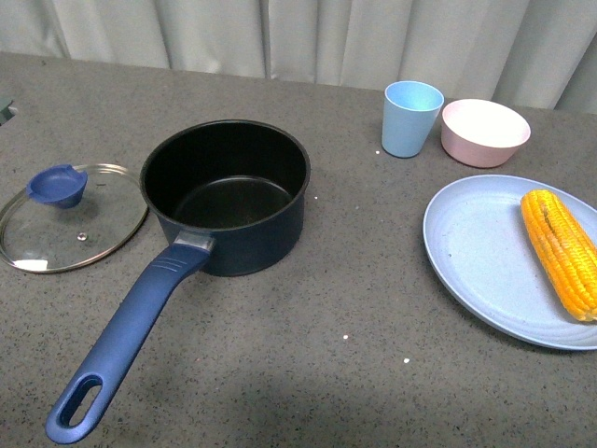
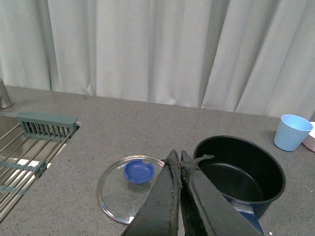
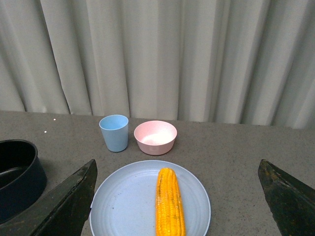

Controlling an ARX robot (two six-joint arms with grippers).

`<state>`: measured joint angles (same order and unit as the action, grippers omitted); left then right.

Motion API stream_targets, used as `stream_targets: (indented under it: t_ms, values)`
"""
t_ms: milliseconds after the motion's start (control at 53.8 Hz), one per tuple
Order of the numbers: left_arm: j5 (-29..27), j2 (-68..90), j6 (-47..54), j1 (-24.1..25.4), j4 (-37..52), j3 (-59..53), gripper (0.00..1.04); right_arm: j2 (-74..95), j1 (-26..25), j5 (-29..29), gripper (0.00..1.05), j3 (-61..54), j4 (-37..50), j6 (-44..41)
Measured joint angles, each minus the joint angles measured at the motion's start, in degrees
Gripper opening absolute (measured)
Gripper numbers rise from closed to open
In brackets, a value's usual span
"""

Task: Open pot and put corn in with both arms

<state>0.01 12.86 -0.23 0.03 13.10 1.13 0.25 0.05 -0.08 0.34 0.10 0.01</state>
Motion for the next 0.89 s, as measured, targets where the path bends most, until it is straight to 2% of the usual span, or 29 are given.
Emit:
stream_targets:
  t_ms: [205,316,521,614,670,707,893]
  values:
    - [0.00,-3.04,0.02,0.00,-3.10,0.00,0.04,0.00,0.00,0.00,0.96,0.00,0.00,0.00]
    - [0.02,-10.27,0.02,-0.02,-12.09,0.00,0.04,0.00,0.00,0.00,0.96,0.00,0.00,0.00]
    - [0.00,-12.52,-0.02,-0.02,-12.96,0.00,0.04,0.00,0.00,0.00,0.96,0.00,0.00,0.00]
    - [0.00,-12.57,-0.02,-0.02,-12.98,0.00,0.20,0.02,-0.02,-0.09,0.96,0.00,-0.04,-0.02]
    - [0.00,-12.57,-0.02,-0.02,-12.98,0.00,0.29,2.89,-0.50,-3.26,0.96,1.73,-4.24,-2.38]
    - [0.00,-12.57,-0.02,-0.02,-12.98,0.00,0.34,6.25,-0.52,-4.00,0.96,2.49,-4.11,-3.69]
    - [0.00,-12.59,-0.02,-0.02,-12.98,0.00,0.72,38.38,1.03,-4.50,0.96,9.84,12.59,-5.73]
